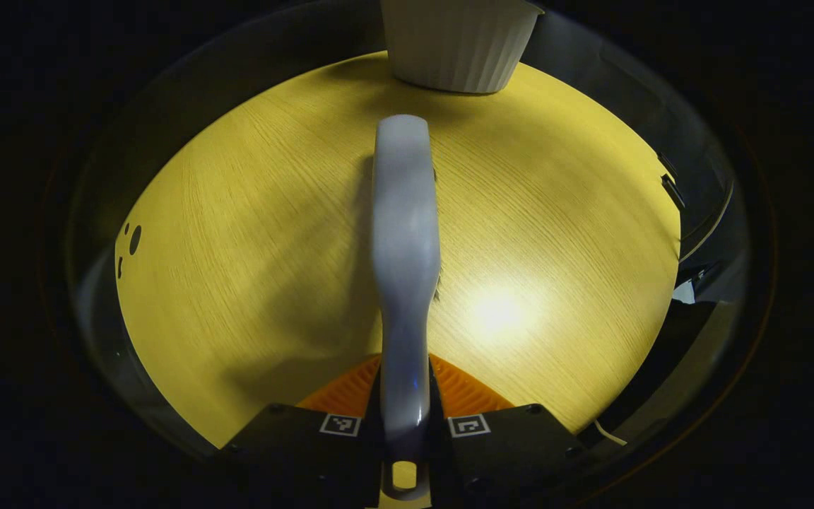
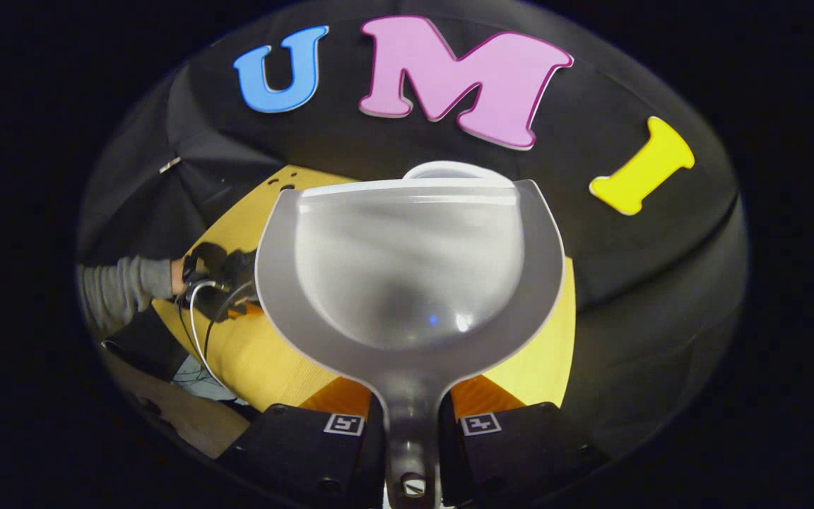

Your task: Pick up the small broom and dustpan from the desktop, sweep the trash into the dustpan with the broom, and then empty the trash into the garbage bin.

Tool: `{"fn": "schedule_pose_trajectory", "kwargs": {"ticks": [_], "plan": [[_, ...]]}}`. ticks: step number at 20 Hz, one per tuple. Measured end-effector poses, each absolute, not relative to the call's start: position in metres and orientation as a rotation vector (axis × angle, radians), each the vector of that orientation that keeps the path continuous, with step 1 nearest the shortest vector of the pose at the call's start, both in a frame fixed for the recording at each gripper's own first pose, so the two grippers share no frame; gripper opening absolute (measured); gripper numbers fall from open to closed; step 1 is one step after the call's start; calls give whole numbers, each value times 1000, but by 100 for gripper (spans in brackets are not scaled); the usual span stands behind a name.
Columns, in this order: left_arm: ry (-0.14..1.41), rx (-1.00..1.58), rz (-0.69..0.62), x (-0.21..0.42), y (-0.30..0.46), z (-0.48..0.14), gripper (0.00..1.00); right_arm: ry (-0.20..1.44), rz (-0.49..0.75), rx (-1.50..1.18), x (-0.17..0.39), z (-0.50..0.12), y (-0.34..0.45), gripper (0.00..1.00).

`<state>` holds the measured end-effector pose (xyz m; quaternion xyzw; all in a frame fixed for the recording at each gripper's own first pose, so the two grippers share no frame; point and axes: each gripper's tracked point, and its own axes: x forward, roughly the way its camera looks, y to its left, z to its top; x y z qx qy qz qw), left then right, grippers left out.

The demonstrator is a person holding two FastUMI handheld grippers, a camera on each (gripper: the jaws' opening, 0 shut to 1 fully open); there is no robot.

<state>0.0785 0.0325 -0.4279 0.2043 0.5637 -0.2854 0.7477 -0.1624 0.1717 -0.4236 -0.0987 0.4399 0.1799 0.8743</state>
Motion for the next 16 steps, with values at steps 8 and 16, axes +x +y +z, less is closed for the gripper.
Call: {"fn": "schedule_pose_trajectory", "kwargs": {"ticks": [8, 16], "plan": [[1234, 452, -625, 78, 33, -428, 34, 1126, 373, -210, -242, -549, 194, 34], [1234, 447, -613, 78, 33, -427, 31, 1265, 376, -186, -250, -633, 230, 35]]}}
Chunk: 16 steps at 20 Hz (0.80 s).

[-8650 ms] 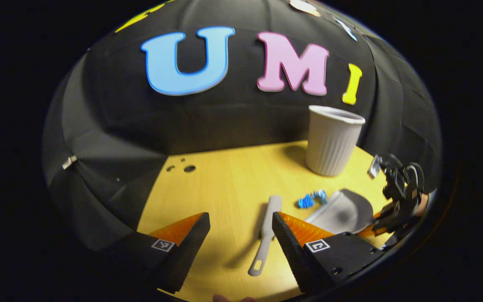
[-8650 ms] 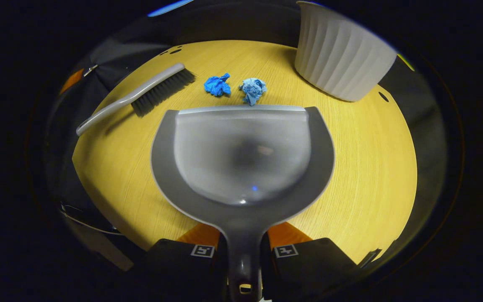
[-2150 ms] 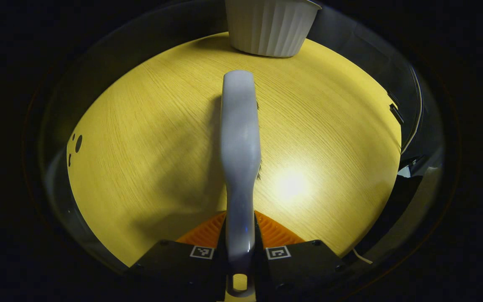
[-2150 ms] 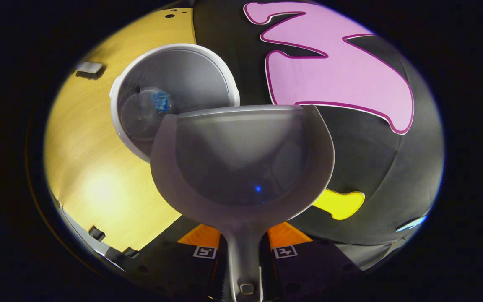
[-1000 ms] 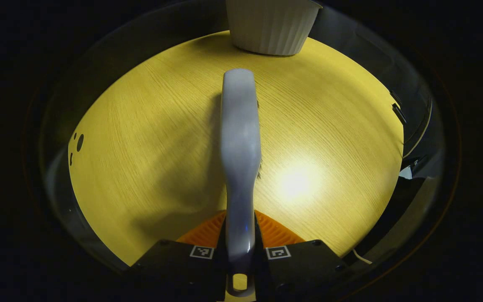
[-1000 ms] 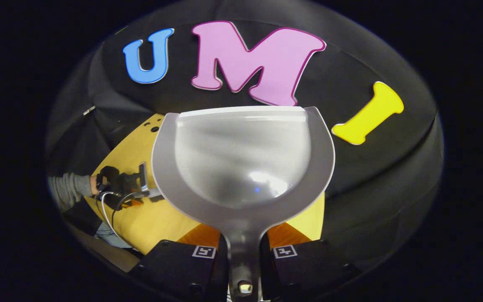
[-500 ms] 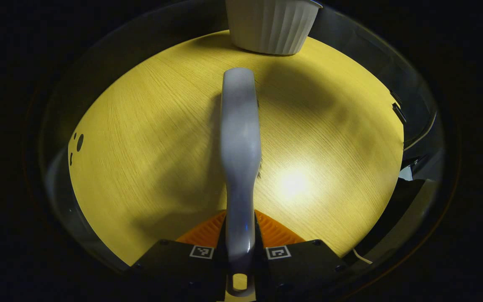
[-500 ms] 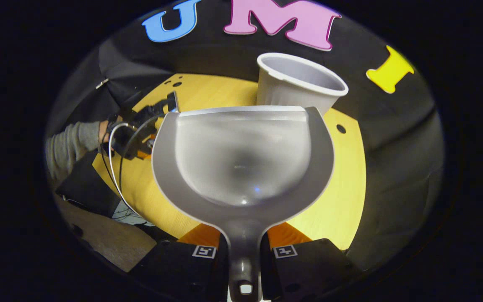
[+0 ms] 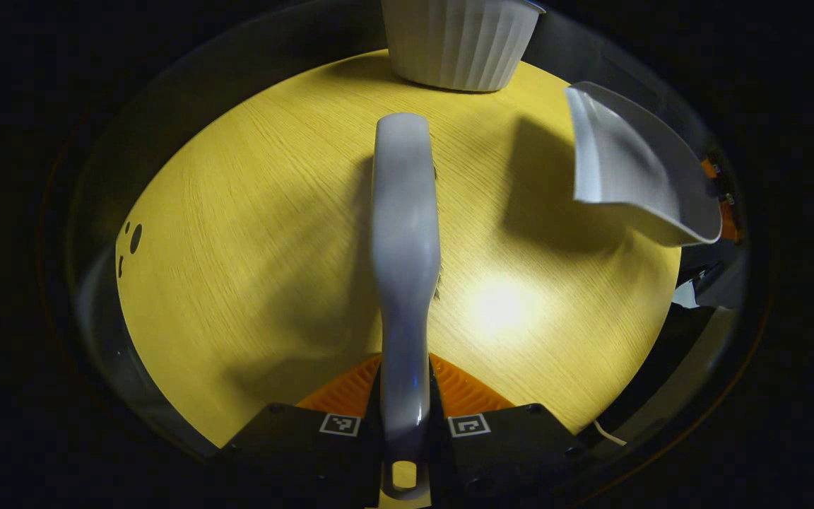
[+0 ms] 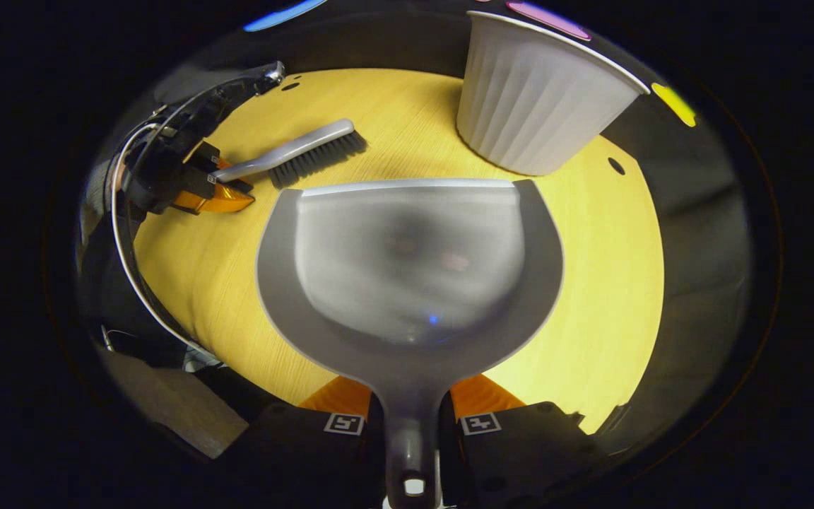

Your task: Pick up the small broom and dustpan from the desktop, sweep the trash into the dustpan with the broom, and then empty the trash into the garbage bin.

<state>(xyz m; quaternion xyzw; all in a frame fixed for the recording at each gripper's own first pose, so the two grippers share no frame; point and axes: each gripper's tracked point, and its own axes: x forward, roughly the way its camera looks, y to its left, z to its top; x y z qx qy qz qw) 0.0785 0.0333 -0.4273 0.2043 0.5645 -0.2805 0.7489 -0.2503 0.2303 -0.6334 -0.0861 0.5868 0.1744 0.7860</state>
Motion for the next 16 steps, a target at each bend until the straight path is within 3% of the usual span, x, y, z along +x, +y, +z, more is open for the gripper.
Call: {"fn": "schedule_pose_trajectory", "kwargs": {"ticks": [8, 9, 13, 15, 16], "plan": [[1239, 446, -604, 78, 34, -427, 34, 1340, 359, -194, -247, -665, 242, 35], [1241, 448, -604, 78, 34, -427, 29, 1337, 356, -179, -245, -666, 244, 35], [1252, 455, -599, 78, 35, -427, 33, 1339, 361, -161, -244, -672, 255, 36], [1248, 460, -589, 80, 37, -427, 34, 1331, 364, -156, -242, -670, 255, 43], [1247, 473, -576, 82, 41, -426, 34, 1330, 364, -149, -244, -668, 256, 39]]}}
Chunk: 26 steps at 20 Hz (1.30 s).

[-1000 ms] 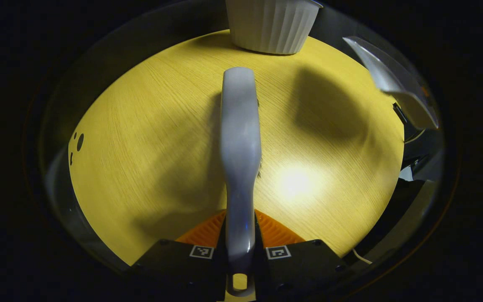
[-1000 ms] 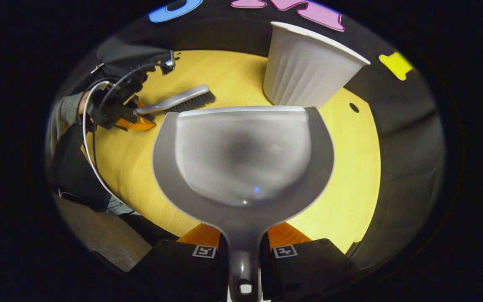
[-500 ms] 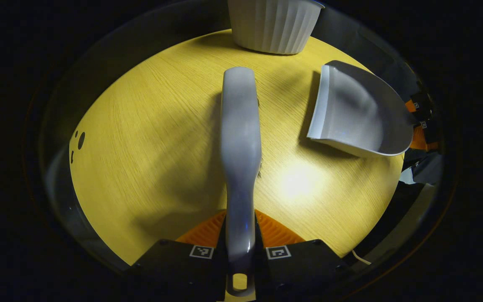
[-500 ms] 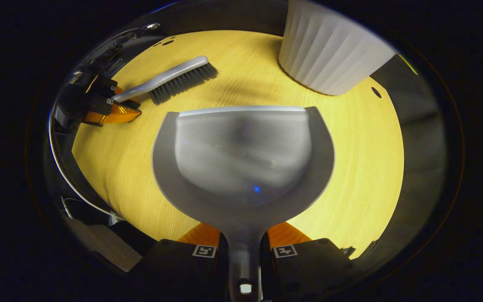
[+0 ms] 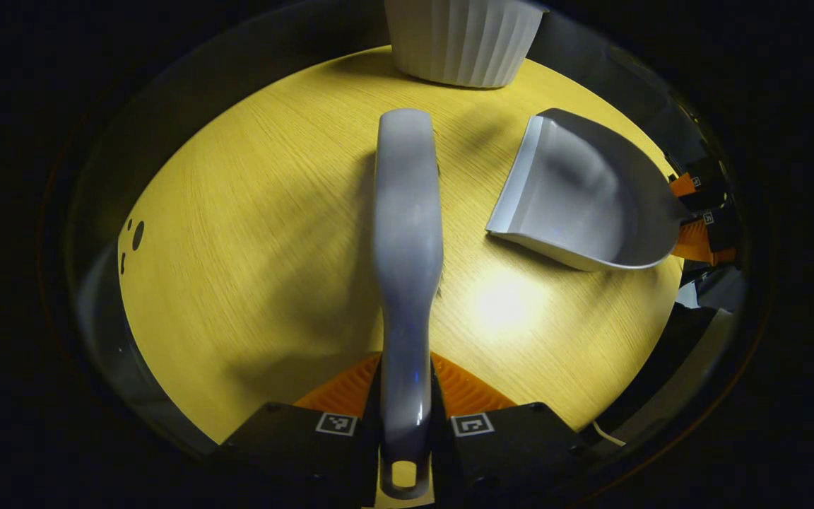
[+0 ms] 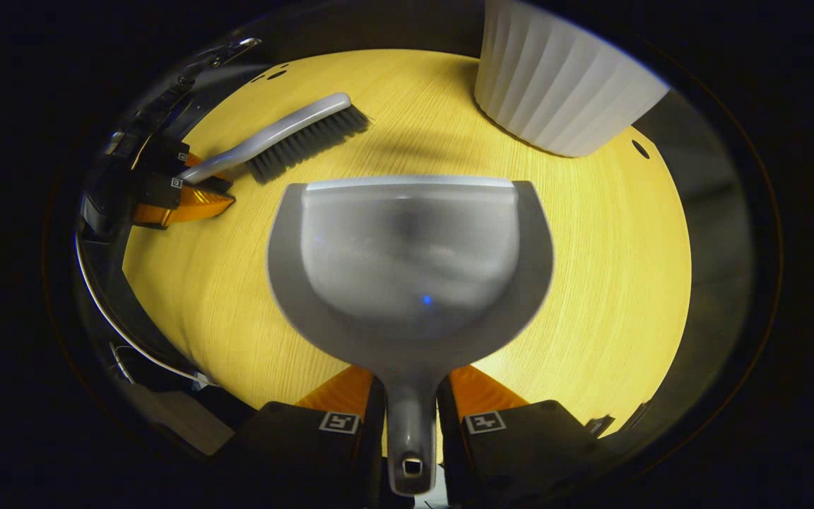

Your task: Pick up the small broom and dustpan from the desktop, sweep the trash into the dustpan with the broom, and then empty the trash into the garbage bin.

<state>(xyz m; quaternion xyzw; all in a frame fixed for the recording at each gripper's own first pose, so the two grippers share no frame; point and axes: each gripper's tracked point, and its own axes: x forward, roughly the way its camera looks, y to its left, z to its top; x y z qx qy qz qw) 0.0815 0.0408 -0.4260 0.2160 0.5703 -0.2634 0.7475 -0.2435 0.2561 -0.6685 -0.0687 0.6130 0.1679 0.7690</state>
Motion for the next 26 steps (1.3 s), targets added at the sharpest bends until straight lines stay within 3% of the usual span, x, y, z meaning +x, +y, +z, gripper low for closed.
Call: {"fn": "schedule_pose_trajectory", "kwargs": {"ticks": [2, 3, 4, 5, 6, 7, 9, 19, 26], "plan": [[1256, 472, -569, 83, 45, -426, 49, 1327, 376, -116, -244, -663, 261, 45], [1256, 470, -570, 80, 44, -426, 60, 1328, 380, -100, -245, -660, 263, 59], [1261, 468, -569, 76, 43, -425, 64, 1323, 381, -91, -245, -656, 263, 74], [1260, 467, -566, 74, 43, -423, 73, 1320, 382, -88, -245, -652, 262, 83], [1255, 468, -562, 74, 42, -420, 81, 1316, 377, -92, -247, -649, 261, 100], [1243, 475, -556, 75, 44, -416, 92, 1309, 373, -101, -248, -645, 259, 100], [1195, 497, -546, 80, 46, -406, 95, 1280, 365, -117, -249, -633, 254, 99], [741, 285, -450, 93, 28, -265, 95, 823, 249, -33, -197, -506, 253, 99], [291, 105, -405, 89, 12, -117, 95, 474, 163, 13, -170, -396, 242, 98]]}}
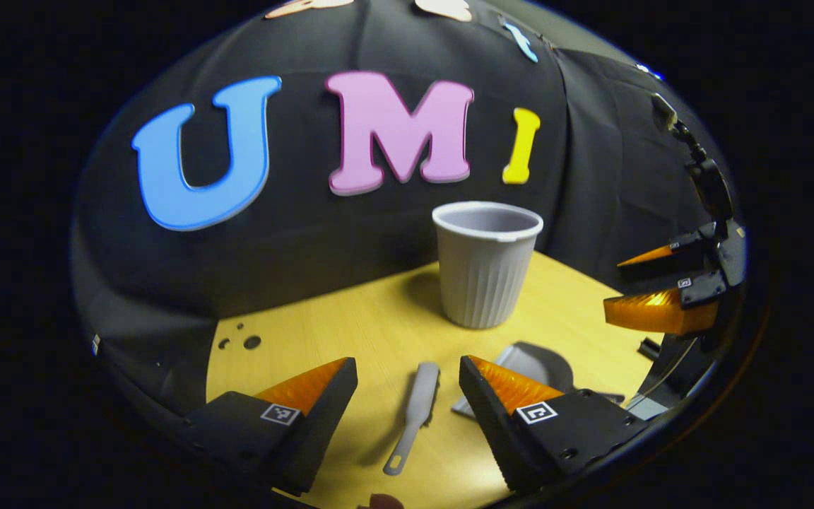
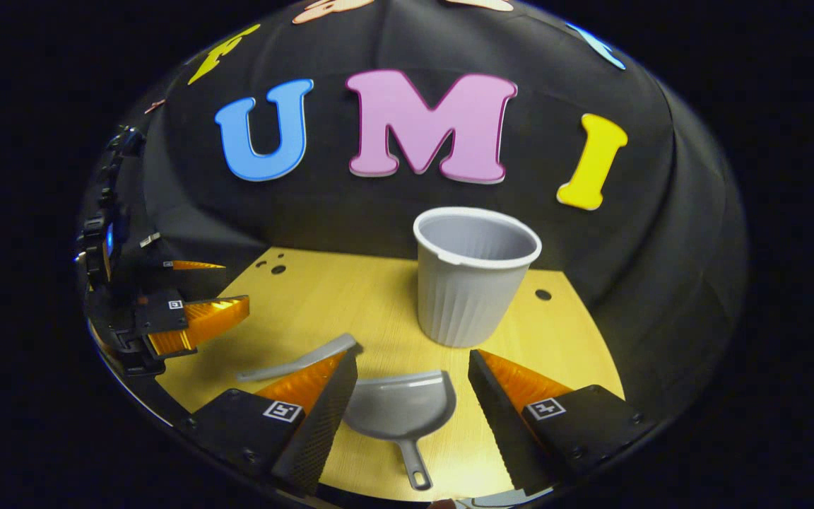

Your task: Pick up the small broom and dustpan from the desktop, sweep the trash into the dustpan with the broom, and then empty the trash into the garbage bin.

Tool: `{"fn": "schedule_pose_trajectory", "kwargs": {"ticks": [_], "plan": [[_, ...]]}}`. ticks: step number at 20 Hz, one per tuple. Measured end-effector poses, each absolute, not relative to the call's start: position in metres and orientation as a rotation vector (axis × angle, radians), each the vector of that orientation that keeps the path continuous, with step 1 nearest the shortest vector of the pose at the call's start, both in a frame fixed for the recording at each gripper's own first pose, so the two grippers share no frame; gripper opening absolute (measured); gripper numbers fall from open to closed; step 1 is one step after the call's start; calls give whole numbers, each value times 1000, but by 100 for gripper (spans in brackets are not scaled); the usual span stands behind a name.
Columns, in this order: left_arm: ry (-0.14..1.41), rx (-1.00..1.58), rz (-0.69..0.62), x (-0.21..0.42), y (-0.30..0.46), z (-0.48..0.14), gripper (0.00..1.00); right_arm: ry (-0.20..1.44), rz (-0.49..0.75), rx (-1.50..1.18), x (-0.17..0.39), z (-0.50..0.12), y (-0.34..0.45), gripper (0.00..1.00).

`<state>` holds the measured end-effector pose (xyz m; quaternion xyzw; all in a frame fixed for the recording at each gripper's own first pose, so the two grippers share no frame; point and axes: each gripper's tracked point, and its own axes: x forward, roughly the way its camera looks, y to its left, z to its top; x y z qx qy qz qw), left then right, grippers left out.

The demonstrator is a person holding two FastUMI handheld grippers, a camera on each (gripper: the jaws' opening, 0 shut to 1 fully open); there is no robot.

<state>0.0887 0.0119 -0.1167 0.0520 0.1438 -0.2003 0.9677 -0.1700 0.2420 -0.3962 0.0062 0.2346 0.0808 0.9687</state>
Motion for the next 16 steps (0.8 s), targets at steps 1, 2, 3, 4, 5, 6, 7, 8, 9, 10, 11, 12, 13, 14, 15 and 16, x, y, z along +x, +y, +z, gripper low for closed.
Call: {"fn": "schedule_pose_trajectory", "kwargs": {"ticks": [1, 2, 3, 4, 5, 6, 7, 8, 9, 10, 11, 12, 13, 14, 15, 16], "plan": [[240, 94, -405, 84, 10, -98, 95, 432, 152, -3, -169, -382, 239, 98], [195, 82, -402, 78, 8, -82, 95, 392, 142, -20, -169, -366, 236, 98], [161, 74, -398, 74, 10, -71, 95, 348, 132, -39, -168, -351, 234, 98], [131, 64, -393, 69, 12, -61, 95, 307, 124, -56, -168, -339, 232, 99], [114, 55, -388, 65, 14, -52, 94, 268, 121, -65, -168, -327, 234, 99], [96, 40, -380, 61, 16, -41, 94, 239, 121, -69, -170, -316, 238, 98], [93, 15, -383, 58, 18, -34, 95, 218, 123, -67, -172, -307, 240, 98], [93, -14, -387, 55, 17, -33, 95, 204, 122, -62, -174, -295, 242, 98], [93, -51, -388, 54, 21, -29, 94, 196, 121, -56, -175, -287, 244, 98], [92, -84, -385, 53, 26, -27, 95, 182, 111, -44, -173, -280, 244, 98], [90, -105, -376, 52, 31, -23, 95, 175, 107, -31, -173, -276, 245, 98], [81, -114, -361, 52, 33, -20, 95, 154, 99, -10, -172, -270, 244, 98], [71, -115, -345, 53, 37, -17, 95, 140, 97, 6, -172, -267, 245, 98], [62, -112, -333, 53, 38, -15, 95, 124, 98, 19, -171, -265, 245, 98], [58, -108, -328, 54, 42, -12, 96, 125, 97, 22, -169, -265, 243, 98], [62, -102, -321, 52, 46, -13, 97, 135, 98, 21, -168, -268, 242, 98]]}}
